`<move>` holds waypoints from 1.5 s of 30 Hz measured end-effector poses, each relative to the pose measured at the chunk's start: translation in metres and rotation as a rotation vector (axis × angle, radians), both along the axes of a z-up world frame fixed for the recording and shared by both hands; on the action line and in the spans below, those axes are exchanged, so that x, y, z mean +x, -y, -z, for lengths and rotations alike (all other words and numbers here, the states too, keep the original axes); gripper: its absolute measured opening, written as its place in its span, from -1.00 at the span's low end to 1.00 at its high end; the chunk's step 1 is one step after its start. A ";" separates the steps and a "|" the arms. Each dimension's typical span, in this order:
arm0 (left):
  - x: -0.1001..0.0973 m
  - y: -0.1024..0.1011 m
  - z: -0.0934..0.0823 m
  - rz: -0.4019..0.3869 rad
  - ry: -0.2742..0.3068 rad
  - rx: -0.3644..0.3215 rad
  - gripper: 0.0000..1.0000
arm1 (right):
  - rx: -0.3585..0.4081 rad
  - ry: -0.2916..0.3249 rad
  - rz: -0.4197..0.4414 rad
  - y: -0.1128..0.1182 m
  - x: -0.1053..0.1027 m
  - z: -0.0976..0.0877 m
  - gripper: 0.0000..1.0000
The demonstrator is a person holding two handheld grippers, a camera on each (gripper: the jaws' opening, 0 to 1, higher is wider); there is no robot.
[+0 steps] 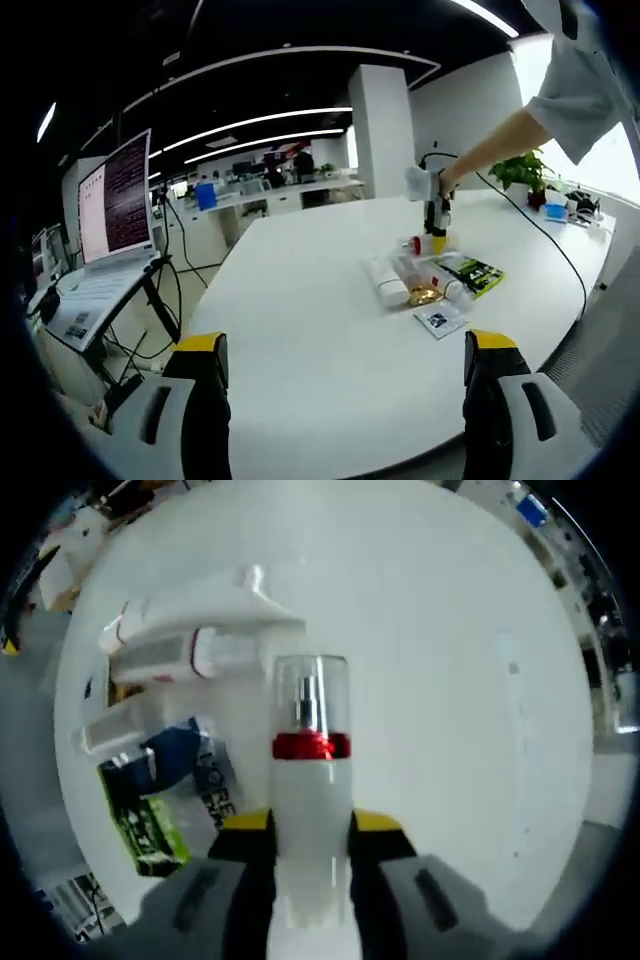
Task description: Arrange the skincare products in the storage area until every visible bottle or jar stands upright without overlapping.
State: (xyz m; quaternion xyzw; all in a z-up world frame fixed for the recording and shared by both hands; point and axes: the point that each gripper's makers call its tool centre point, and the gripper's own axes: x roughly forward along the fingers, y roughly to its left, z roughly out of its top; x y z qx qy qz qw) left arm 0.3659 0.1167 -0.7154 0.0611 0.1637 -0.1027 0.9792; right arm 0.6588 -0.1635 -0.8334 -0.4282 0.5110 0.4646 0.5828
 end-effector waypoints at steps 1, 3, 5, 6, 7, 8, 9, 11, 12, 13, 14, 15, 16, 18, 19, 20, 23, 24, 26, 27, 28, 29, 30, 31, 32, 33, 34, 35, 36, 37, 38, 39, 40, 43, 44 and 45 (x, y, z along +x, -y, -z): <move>0.000 0.001 0.001 0.006 -0.004 0.002 0.92 | -0.003 -0.007 0.012 0.003 0.000 0.002 -0.47; -0.001 0.003 0.001 0.018 -0.009 0.003 0.91 | 0.007 -0.006 0.024 0.006 0.003 0.002 -0.48; -0.001 0.003 0.003 0.032 -0.021 0.005 0.92 | 0.039 -0.004 0.061 0.007 0.001 0.000 -0.48; -0.001 0.004 0.003 0.038 -0.024 0.008 0.91 | 0.056 -0.007 0.088 0.007 0.000 -0.001 -0.48; -0.002 0.004 0.004 0.047 -0.029 0.010 0.89 | 0.085 -0.011 0.117 0.006 -0.004 -0.006 -0.48; -0.002 0.007 0.006 0.071 -0.046 0.007 0.86 | 0.098 -0.016 0.127 0.007 -0.006 -0.008 -0.48; -0.004 0.008 0.008 0.087 -0.063 0.002 0.83 | 0.113 -0.014 0.134 0.008 -0.008 -0.011 -0.48; -0.008 0.014 0.016 0.146 -0.109 0.028 0.78 | 0.130 -0.012 0.156 0.013 -0.007 -0.012 -0.48; -0.007 0.014 0.016 0.158 -0.108 0.049 0.79 | 0.144 -0.016 0.165 0.012 -0.009 -0.016 -0.48; -0.007 0.015 0.016 0.170 -0.105 0.060 0.80 | 0.167 -0.020 0.184 0.012 -0.012 -0.020 -0.48; -0.007 0.016 0.016 0.181 -0.106 0.068 0.80 | 0.186 -0.022 0.198 0.013 -0.010 -0.019 -0.48; -0.007 0.016 0.015 0.188 -0.106 0.074 0.80 | 0.219 -0.026 0.230 0.012 -0.009 -0.020 -0.48; -0.006 0.015 0.013 0.192 -0.106 0.076 0.80 | 0.239 -0.027 0.250 0.011 -0.011 -0.025 -0.48; -0.001 0.014 0.008 0.201 -0.103 0.074 0.79 | 0.278 -0.030 0.277 0.010 -0.012 -0.029 -0.48; 0.003 0.017 0.002 0.208 -0.087 0.057 0.78 | 0.295 -0.030 0.285 0.011 -0.012 -0.030 -0.47; 0.006 0.020 -0.003 0.217 -0.071 0.040 0.77 | 0.314 -0.023 0.298 0.011 -0.014 -0.034 -0.47; 0.016 0.032 -0.012 0.251 -0.051 0.013 0.76 | 0.355 -0.014 0.304 0.009 -0.025 -0.045 -0.47; 0.018 0.035 -0.013 0.264 -0.048 0.017 0.76 | 0.372 -0.011 0.305 0.009 -0.026 -0.048 -0.47; 0.021 0.043 -0.014 0.301 -0.049 0.023 0.75 | 0.412 0.002 0.314 0.008 -0.024 -0.055 -0.47; 0.023 0.046 -0.016 0.310 -0.049 0.005 0.75 | 0.423 0.005 0.314 0.008 -0.025 -0.058 -0.47; 0.024 0.050 -0.018 0.318 -0.045 -0.025 0.75 | 0.437 0.011 0.314 0.006 -0.030 -0.060 -0.47; 0.027 0.055 -0.023 0.327 -0.038 -0.055 0.74 | 0.452 0.016 0.314 0.004 -0.039 -0.063 -0.47; 0.028 0.056 -0.025 0.332 -0.035 -0.058 0.74 | 0.464 0.021 0.314 0.002 -0.049 -0.069 -0.47; 0.029 0.058 -0.026 0.337 -0.033 -0.060 0.73 | 0.483 0.028 0.316 0.000 -0.060 -0.076 -0.47; 0.031 0.061 -0.028 0.347 -0.028 -0.064 0.72 | 0.495 0.033 0.316 -0.001 -0.062 -0.079 -0.47; 0.032 0.064 -0.029 0.357 -0.028 -0.066 0.70 | 0.511 0.034 0.315 -0.002 -0.066 -0.082 -0.47; 0.034 0.068 -0.030 0.373 -0.027 -0.075 0.69 | 0.522 0.036 0.319 -0.003 -0.069 -0.084 -0.47; 0.035 0.071 -0.030 0.382 -0.025 -0.083 0.68 | 0.538 0.037 0.321 -0.004 -0.074 -0.087 -0.47; 0.037 0.073 -0.030 0.391 -0.024 -0.092 0.67 | 0.550 0.036 0.322 -0.005 -0.078 -0.089 -0.47; 0.041 0.076 -0.030 0.398 -0.023 -0.099 0.67 | 0.567 0.034 0.331 -0.006 -0.084 -0.092 -0.47; 0.044 0.078 -0.030 0.401 -0.019 -0.102 0.67 | 0.571 0.033 0.333 -0.006 -0.087 -0.093 -0.47; 0.049 0.082 -0.031 0.409 -0.010 -0.112 0.65 | 0.591 0.028 0.339 -0.007 -0.097 -0.096 -0.47; 0.052 0.084 -0.032 0.412 -0.010 -0.129 0.63 | 0.604 0.030 0.342 -0.008 -0.101 -0.098 -0.47; 0.061 0.097 -0.038 0.427 -0.015 -0.236 0.54 | 0.632 0.038 0.346 -0.007 -0.114 -0.102 -0.47; 0.063 0.099 -0.039 0.430 -0.012 -0.245 0.53 | 0.642 0.038 0.350 -0.004 -0.107 -0.101 -0.47; 0.066 0.102 -0.040 0.428 -0.019 -0.269 0.53 | 0.648 0.039 0.352 -0.001 -0.104 -0.101 -0.47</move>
